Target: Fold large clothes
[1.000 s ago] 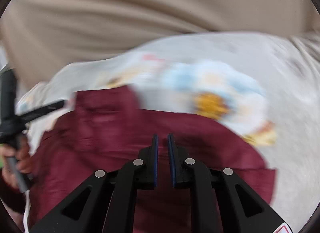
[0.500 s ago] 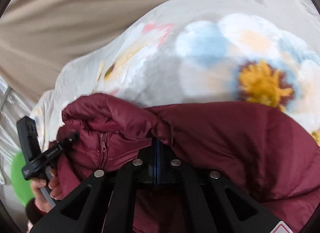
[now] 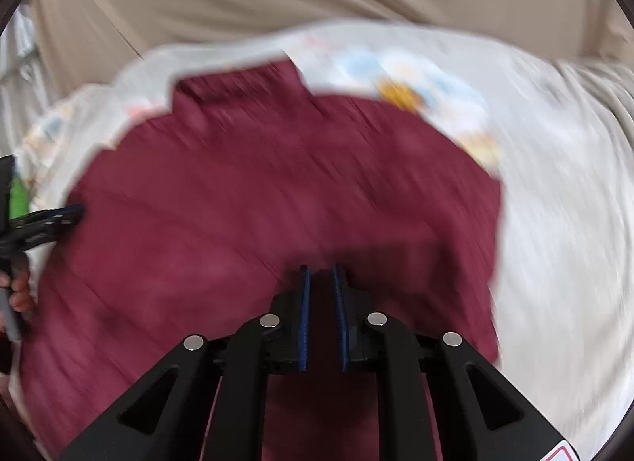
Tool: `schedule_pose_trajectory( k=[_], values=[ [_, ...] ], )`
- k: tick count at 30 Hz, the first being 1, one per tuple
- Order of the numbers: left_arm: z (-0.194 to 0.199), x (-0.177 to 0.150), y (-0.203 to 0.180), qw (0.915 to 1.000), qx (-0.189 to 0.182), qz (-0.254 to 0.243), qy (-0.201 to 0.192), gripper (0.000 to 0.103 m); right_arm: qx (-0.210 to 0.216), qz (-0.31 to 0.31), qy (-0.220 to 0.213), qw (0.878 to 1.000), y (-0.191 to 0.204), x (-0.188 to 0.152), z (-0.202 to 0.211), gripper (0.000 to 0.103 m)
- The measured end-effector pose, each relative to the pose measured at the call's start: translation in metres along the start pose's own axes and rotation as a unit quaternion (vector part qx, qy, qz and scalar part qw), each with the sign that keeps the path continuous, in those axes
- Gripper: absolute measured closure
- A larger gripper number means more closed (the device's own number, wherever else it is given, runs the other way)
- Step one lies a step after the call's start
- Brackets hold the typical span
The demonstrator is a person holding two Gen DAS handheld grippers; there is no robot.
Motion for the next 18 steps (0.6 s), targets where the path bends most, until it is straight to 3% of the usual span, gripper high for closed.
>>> schedule_pose_trajectory(
  k=[1, 3, 6, 8, 9, 10, 11, 15, 18],
  values=[
    [0.002, -0.002, 0.003, 1.0000, 0.002, 0.003, -0.006, 0.072, 0.016, -0.025, -0.007, 1.000, -0.012, -0.004, 0.004, 0.103],
    [0.010, -0.003, 0.007, 0.9995, 0.023, 0.015, -0.012, 0.072, 0.000, -0.066, -0.012, 0.998, -0.032, -0.011, 0.021, 0.103],
    [0.033, -0.010, 0.012, 0.9988, 0.038, 0.029, -0.013, 0.070, -0.022, -0.090, -0.045, 0.995, -0.046, -0.028, 0.068, 0.088],
    [0.054, -0.021, 0.016, 0.9987, 0.037, 0.030, -0.019, 0.059, -0.021, -0.091, -0.063, 0.994, -0.053, -0.048, 0.101, 0.079],
    [0.069, -0.032, 0.019, 0.9985, 0.038, 0.033, -0.023, 0.045, -0.019, -0.093, -0.069, 0.993, -0.055, -0.061, 0.116, 0.062],
    [0.083, -0.045, 0.023, 0.9984, 0.032, 0.038, -0.026, 0.035, -0.014, -0.096, -0.074, 0.992, -0.058, -0.077, 0.131, 0.044],
    [0.094, -0.057, 0.027, 0.9985, 0.022, 0.042, -0.027, 0.033, -0.001, -0.098, -0.079, 0.992, -0.060, -0.102, 0.151, 0.038],
    [0.133, -0.122, 0.047, 0.9959, -0.037, 0.082, 0.001, 0.024, 0.079, -0.113, -0.060, 0.989, -0.060, -0.173, 0.183, 0.026],
    [0.148, -0.168, 0.065, 0.9889, -0.068, 0.129, 0.029, 0.024, 0.116, -0.141, -0.024, 0.983, -0.059, -0.224, 0.186, 0.024]
  ],
)
Point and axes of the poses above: each gripper's, at about its wrist camera, not at the fingertips, and z roughly against the way its jaws point, y to its left, x to its top, the point moved 4 cm from there along -z, roughly the way its jaws point, and after that the axes turned 2 degrees about y, right-handed, at the moved point
